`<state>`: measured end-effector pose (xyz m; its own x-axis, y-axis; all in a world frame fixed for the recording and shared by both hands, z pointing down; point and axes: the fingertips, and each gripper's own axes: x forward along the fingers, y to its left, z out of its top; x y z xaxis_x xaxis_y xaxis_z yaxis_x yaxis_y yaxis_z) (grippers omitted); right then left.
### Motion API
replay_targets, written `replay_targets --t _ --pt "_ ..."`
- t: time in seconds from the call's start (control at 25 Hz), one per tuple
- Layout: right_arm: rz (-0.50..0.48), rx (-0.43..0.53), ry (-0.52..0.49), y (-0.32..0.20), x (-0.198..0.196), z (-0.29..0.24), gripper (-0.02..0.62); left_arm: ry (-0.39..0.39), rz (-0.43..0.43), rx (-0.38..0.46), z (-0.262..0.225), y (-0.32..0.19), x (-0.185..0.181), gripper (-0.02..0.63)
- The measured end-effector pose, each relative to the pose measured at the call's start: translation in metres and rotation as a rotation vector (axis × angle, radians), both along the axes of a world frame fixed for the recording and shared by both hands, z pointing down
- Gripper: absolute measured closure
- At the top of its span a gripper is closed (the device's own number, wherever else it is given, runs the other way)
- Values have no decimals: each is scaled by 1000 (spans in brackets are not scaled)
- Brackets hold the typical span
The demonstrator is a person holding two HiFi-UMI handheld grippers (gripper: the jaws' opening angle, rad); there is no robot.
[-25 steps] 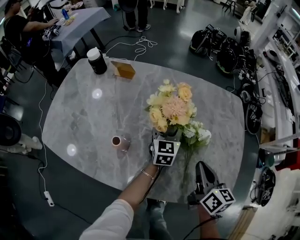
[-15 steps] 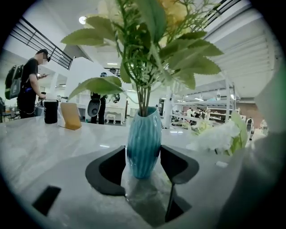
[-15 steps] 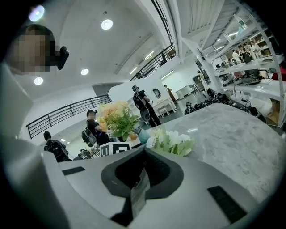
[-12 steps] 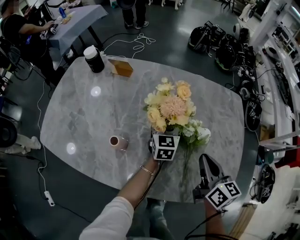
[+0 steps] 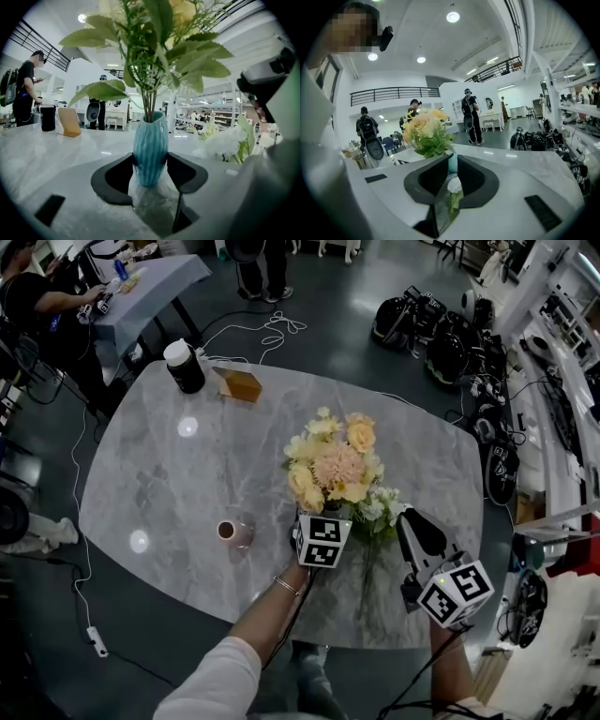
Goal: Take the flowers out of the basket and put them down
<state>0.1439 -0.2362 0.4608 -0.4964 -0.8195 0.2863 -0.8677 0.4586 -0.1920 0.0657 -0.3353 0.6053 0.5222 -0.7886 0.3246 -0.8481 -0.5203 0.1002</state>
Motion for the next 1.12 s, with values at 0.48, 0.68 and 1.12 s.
replay_targets --t 0.48,0.68,1.12 --pt "-322 9 348 -52 -54 31 433 -3 33 -2 -1 2 1 370" --pt "-398 37 400 -69 -79 22 426 -12 38 -3 -4 2 2 370" --pt "-404 65 350 -98 -108 17 422 -23 66 -9 -8 0 1 370"
